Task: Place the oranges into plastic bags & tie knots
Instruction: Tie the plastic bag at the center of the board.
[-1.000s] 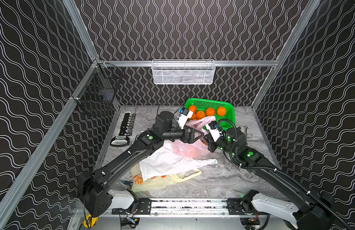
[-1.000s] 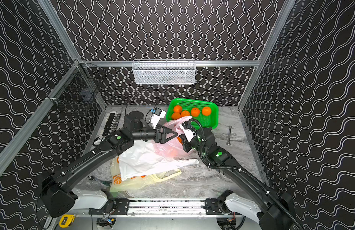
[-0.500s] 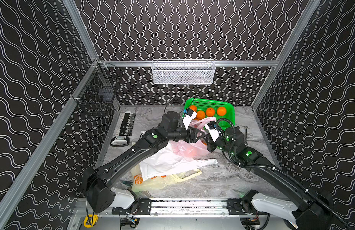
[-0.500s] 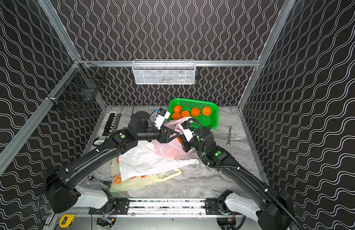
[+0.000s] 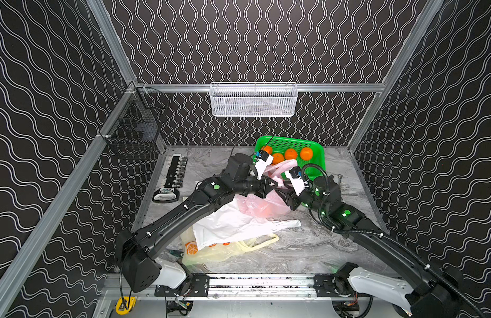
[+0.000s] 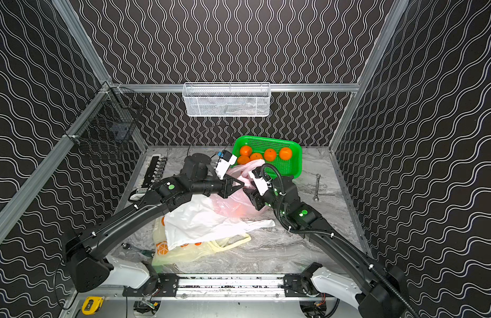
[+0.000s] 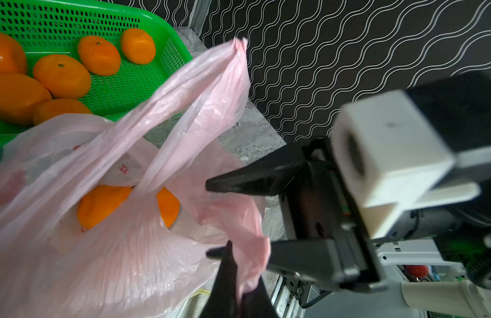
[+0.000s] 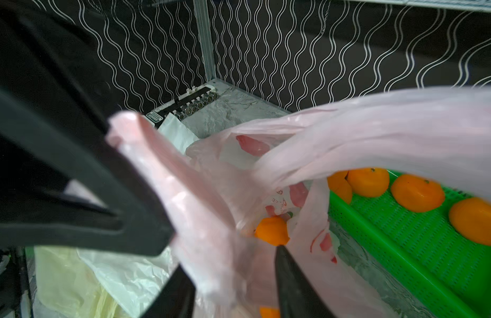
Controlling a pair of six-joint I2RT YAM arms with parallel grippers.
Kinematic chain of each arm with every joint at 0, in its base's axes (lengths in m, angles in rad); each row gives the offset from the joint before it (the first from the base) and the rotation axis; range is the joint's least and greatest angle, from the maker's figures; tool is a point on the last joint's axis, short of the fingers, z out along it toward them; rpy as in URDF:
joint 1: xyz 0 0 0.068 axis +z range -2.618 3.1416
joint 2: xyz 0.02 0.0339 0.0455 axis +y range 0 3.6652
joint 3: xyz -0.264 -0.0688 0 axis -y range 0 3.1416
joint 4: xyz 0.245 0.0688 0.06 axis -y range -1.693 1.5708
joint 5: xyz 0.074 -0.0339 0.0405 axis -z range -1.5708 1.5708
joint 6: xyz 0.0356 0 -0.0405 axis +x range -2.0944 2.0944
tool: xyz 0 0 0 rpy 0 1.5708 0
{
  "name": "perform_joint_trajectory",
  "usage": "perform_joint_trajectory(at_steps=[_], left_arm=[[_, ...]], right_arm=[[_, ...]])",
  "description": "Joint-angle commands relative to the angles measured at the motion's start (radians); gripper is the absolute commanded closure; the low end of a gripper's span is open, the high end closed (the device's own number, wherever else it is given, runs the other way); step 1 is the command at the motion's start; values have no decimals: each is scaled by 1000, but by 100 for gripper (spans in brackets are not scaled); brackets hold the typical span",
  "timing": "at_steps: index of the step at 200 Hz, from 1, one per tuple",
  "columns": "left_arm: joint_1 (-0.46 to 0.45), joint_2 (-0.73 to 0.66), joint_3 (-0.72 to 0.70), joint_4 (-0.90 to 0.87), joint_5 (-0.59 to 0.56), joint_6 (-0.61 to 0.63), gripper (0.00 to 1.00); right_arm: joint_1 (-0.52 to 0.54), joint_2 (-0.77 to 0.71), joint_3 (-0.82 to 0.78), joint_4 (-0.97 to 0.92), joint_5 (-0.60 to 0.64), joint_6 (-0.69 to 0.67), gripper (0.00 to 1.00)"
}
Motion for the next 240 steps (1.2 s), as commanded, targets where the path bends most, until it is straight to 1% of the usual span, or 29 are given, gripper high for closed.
perform_joint_trajectory(at_steps=[1, 14, 17, 30, 47, 58, 74, 76, 82, 83, 92, 101, 111, 120, 131, 141, 159, 168, 197, 224, 240], left_arm=[[-3, 8, 21, -45, -41, 61, 100], [-1, 1, 12, -36, -55, 77, 100], [-2, 1, 9, -34, -59, 80, 100], [1, -5, 3, -34, -72, 97, 100], [6, -14, -12, -18, -42, 129, 100], [10, -18, -24, 0, -21, 146, 100], [15, -11, -25, -10, -12, 162, 100], [16, -10, -27, -9, -9, 165, 100], [19, -9, -28, -6, 0, 167, 100], [20, -10, -29, -6, 2, 167, 100], [24, -11, -33, 1, 15, 166, 100], [29, -16, -39, 12, 27, 169, 100], [37, -19, -43, 15, 41, 171, 100], [46, -17, -47, 21, 59, 173, 100], [59, -12, -46, 19, 85, 172, 100], [70, -8, -45, 21, 107, 172, 100], [76, -7, -47, 17, 118, 177, 100], [78, -5, -49, 16, 119, 179, 100], [79, -13, -66, 29, 126, 173, 100], [80, -21, -79, 35, 133, 173, 100], [80, -18, -73, 24, 141, 181, 100]], right_arm=[[-1, -53, -16, 11, 49, 68, 17], [-1, -101, -30, 5, 53, 104, 3], [-2, -113, -34, 6, 53, 113, 1], [-3, -161, -56, 19, 59, 143, 1], [-25, -172, -24, -34, 143, 210, 0], [-71, -154, 24, -85, 114, 232, 1], [-180, -130, 82, -99, -41, 286, 1], [-202, -125, 91, -99, -85, 302, 0], [-248, -117, 110, -98, -138, 325, 0], [-261, -112, 116, -97, -165, 333, 0], [-319, -95, 146, -95, -266, 365, 1], [-367, -79, 179, -95, -337, 379, 0], [-434, -46, 209, -87, -470, 378, 1], [-492, -16, 225, -82, -558, 384, 0], [-558, 21, 219, -18, -681, 423, 0], [-605, 59, 204, 71, -798, 494, 1], [-633, 112, 187, 218, -920, 596, 1], [-633, 125, 202, 200, -936, 582, 1], [-613, 130, 224, 108, -930, 496, 2], [-570, 146, 221, 30, -846, 388, 8], [-544, 176, 236, 6, -856, 341, 10]])
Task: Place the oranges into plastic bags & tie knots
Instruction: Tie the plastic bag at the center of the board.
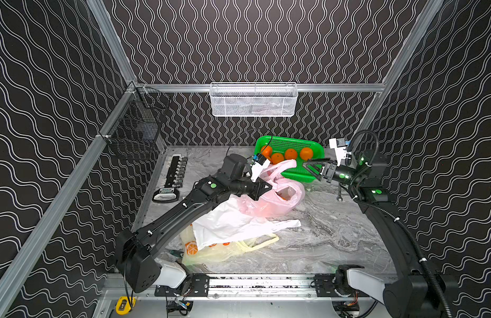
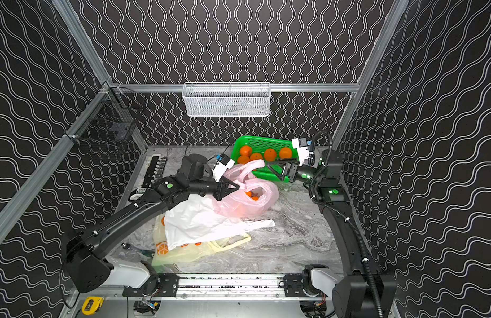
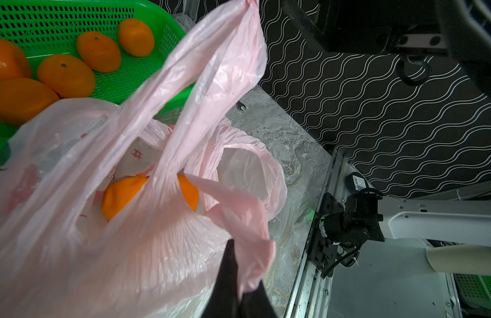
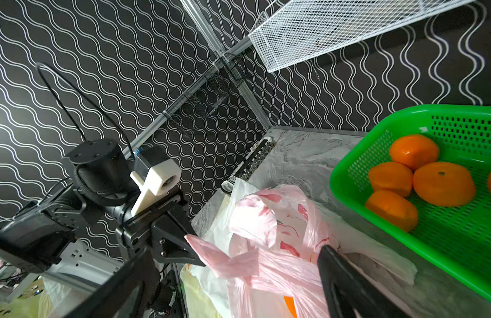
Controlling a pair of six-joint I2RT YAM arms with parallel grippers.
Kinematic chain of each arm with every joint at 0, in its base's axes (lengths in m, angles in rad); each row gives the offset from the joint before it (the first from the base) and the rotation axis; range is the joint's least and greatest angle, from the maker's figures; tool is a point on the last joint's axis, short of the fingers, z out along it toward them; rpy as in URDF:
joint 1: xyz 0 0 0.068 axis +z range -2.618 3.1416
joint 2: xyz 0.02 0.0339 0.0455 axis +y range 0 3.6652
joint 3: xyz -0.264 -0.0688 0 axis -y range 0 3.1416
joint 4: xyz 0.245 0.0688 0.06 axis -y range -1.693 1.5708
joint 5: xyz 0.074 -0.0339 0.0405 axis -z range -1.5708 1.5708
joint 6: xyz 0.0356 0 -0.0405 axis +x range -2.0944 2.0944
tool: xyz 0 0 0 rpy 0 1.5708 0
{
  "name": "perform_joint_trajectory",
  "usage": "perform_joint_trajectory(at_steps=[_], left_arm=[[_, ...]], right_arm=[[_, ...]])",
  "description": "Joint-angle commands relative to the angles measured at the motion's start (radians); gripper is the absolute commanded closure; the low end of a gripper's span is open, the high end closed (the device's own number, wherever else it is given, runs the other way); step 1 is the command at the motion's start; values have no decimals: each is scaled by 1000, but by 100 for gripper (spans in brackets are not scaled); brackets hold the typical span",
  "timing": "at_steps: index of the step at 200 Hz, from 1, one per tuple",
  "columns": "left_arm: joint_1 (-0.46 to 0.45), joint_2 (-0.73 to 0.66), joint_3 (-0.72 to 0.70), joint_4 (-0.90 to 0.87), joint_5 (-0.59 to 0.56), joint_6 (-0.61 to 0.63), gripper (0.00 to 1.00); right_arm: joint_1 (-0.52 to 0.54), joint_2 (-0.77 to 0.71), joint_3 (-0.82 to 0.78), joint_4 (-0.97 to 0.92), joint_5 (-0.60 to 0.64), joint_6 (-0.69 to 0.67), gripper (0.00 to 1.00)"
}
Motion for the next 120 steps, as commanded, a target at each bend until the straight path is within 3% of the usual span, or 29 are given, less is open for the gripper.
perform_joint_trajectory(at_steps=[1, 41, 120], left_arm=[[4, -4, 3, 23, 27, 18, 100], [3, -10, 13, 0, 19, 34, 100], [4, -9, 6, 19, 61, 29, 100]], right_arm=[[31, 31, 22, -51, 1, -105, 10], [88, 57, 34, -11, -5, -108, 11], [102, 101, 70, -62, 45, -135, 37]])
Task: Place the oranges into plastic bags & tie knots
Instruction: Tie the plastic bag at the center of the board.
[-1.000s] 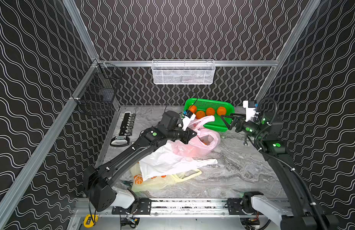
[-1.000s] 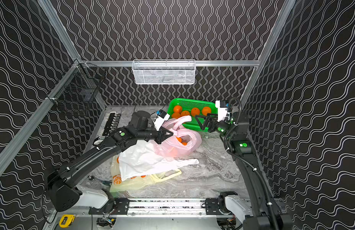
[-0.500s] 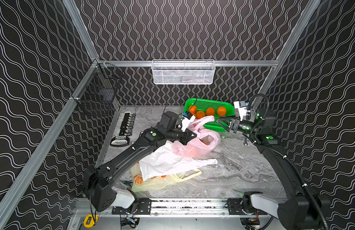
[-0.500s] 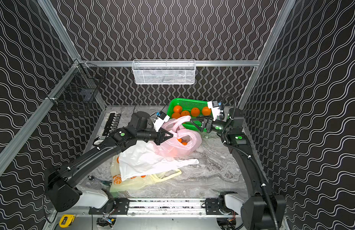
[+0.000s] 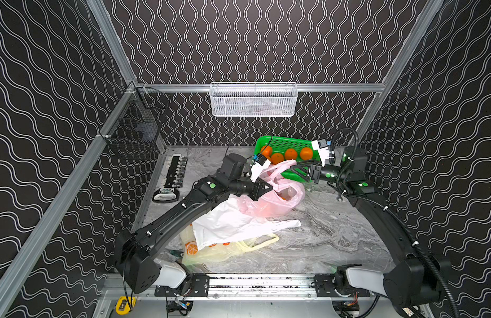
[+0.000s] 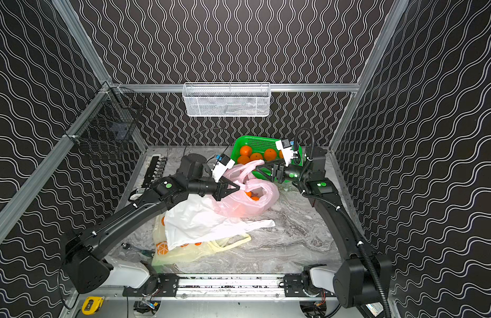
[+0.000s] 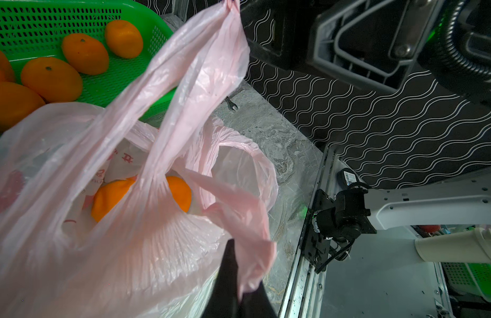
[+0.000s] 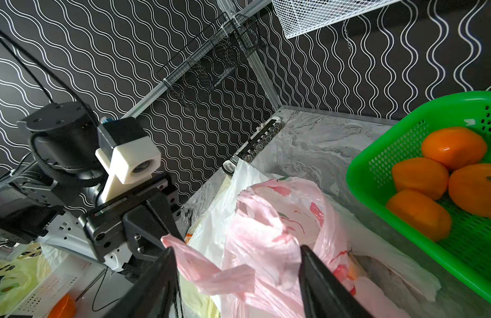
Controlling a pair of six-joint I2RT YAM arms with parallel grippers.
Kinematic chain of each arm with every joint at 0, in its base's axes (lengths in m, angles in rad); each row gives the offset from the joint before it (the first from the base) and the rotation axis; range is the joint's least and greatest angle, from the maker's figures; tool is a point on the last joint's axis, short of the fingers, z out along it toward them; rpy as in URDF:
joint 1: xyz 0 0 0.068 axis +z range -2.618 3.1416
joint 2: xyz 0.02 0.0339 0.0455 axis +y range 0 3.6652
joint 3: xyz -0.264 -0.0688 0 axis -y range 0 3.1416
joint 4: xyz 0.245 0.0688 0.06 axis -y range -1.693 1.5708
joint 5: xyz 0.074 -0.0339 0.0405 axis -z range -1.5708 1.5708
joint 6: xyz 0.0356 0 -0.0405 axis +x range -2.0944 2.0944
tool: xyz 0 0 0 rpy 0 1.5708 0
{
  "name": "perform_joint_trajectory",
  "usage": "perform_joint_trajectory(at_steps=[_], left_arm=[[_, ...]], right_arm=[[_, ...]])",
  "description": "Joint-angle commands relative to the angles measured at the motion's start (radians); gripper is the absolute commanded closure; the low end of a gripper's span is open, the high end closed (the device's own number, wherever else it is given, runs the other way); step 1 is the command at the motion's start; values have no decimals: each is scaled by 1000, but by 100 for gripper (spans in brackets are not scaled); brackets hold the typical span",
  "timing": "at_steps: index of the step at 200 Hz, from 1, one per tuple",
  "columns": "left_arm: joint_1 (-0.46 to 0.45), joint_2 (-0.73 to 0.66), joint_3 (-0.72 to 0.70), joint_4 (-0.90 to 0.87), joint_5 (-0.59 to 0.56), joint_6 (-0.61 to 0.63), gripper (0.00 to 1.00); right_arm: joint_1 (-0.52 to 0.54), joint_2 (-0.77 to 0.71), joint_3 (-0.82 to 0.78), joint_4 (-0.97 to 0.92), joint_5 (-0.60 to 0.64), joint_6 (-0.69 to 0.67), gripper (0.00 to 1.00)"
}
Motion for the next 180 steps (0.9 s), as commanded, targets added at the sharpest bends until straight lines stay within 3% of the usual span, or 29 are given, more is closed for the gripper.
perform_joint_trajectory(at_steps=[1, 95, 122, 180], left_arm=[[1, -4, 2, 20, 20, 19, 100], [1, -26, -2, 4, 1, 49, 100], [1, -4, 55, -35, 12, 110, 100], [-1, 24, 175, -99, 11, 316, 100]], right_arm=[[3, 4, 15, -7, 19, -22, 37], [19, -13, 37, -40, 71, -60, 93], [51, -45, 56, -67, 141, -87, 100], [203, -53, 134, -97, 364, -46, 100]])
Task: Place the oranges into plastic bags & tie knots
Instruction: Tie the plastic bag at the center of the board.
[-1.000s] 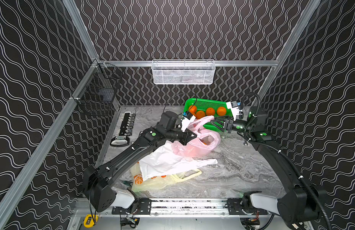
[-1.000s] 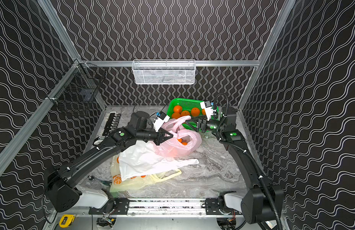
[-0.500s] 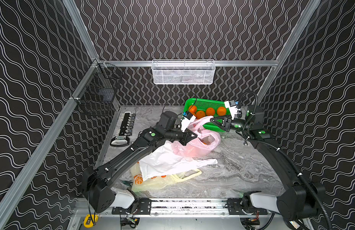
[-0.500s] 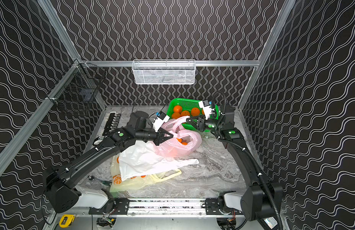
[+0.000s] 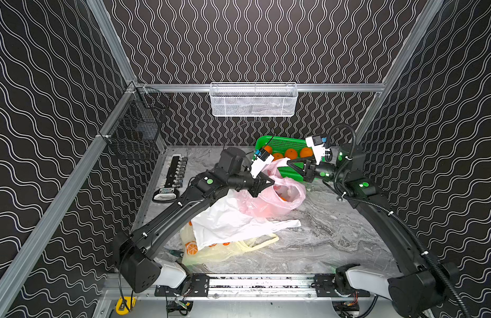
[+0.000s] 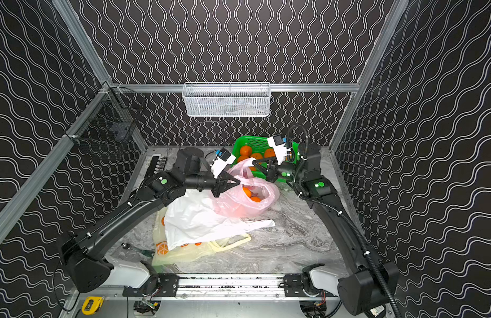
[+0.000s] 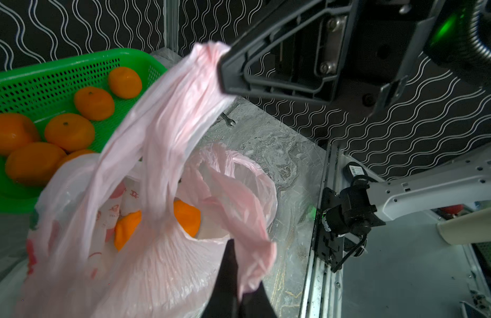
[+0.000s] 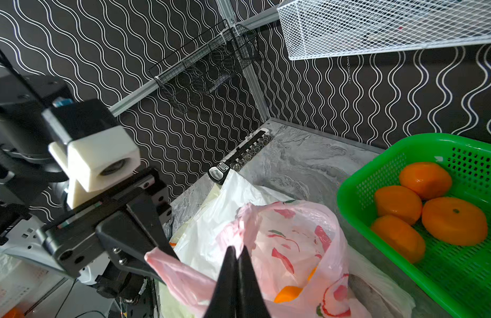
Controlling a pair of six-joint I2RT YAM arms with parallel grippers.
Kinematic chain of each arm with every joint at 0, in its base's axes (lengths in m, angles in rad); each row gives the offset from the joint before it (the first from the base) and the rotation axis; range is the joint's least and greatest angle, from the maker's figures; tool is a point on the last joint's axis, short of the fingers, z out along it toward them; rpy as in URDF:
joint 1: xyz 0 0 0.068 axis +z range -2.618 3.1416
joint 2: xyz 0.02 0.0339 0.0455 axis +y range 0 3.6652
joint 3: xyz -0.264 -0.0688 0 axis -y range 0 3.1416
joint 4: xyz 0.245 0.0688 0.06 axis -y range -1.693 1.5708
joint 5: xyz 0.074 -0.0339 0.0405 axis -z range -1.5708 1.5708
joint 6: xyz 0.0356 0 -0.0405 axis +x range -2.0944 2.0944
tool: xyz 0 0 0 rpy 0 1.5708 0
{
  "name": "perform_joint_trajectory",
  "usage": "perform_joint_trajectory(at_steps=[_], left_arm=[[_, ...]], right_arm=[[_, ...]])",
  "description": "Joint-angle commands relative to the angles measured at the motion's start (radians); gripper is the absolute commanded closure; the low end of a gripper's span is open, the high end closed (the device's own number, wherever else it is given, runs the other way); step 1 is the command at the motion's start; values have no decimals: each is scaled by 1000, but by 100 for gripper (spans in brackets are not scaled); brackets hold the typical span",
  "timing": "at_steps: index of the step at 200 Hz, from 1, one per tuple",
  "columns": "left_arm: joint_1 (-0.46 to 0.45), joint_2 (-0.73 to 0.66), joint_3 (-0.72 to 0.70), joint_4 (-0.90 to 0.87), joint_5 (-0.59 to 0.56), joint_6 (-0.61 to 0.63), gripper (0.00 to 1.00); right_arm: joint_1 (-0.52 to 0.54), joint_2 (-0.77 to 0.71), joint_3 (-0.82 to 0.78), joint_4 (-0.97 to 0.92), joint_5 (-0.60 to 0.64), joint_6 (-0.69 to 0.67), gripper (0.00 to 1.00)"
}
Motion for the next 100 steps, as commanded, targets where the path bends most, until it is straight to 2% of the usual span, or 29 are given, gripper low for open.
perform_joint_trajectory(at_steps=[1, 37, 60, 100], left_arm=[[0, 13, 40, -29, 7, 132, 100], [2, 31, 61, 2, -90, 225, 100], [14, 36, 53, 49, -139, 216, 100], [30, 47, 27, 96, -133, 184, 100]], right_arm=[[31, -12, 25, 8, 108, 34, 100], [60, -53, 45, 54, 130, 78, 100], [67, -84, 35, 40, 141, 48, 100], [84, -144, -71, 14, 115, -67, 100]])
